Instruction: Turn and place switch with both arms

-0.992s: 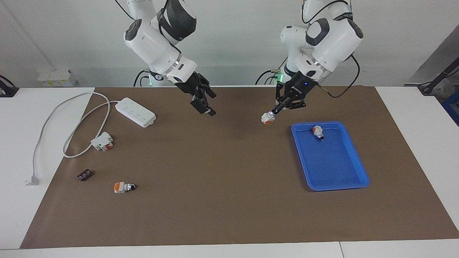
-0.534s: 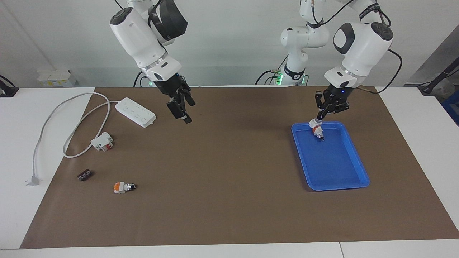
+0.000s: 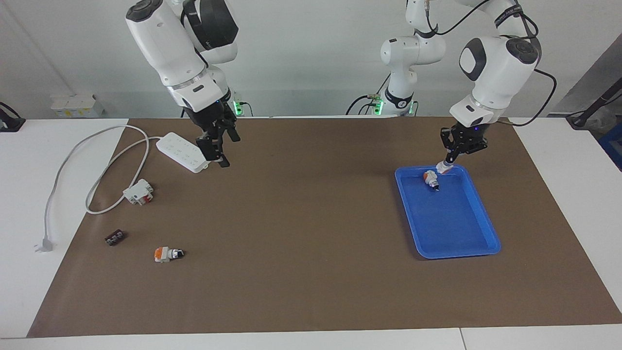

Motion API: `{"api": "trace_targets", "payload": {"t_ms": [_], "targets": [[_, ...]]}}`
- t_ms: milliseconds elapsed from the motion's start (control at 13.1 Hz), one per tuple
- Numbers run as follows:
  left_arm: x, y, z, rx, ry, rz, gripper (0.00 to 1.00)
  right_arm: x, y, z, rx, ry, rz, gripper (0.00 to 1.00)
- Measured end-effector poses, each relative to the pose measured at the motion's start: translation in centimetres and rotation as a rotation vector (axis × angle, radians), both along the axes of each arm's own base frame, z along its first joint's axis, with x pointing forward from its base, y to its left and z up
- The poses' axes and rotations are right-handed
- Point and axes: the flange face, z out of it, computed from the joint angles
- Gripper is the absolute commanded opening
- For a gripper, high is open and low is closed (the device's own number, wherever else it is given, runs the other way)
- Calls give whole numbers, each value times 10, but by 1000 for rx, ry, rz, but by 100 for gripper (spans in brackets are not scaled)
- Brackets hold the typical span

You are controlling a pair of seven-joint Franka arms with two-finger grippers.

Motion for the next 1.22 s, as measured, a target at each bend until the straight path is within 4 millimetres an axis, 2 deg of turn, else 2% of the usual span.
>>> {"api": "trace_targets", "payload": {"t_ms": [153,305,458,763,916,1221], "targets": [[7,10,-13,0,-3,31,4,5,-18,-3,26,31,-225,100],[16,13,-8,-1,-21,38,7,9,-36,-4,52,57,-423,100],[32,10,18,-3,-37,37,12,11,-54,-4,71,71,-565,100],[66,-12,96,-8,-28,67,18,11,-81,-3,41,86,-835,100],[72,-20,119,-9,-20,67,33,7,-83,-4,9,112,-932,100],[68,-22,154,-7,-2,65,38,1,-81,4,-5,155,-1029,100]]}}
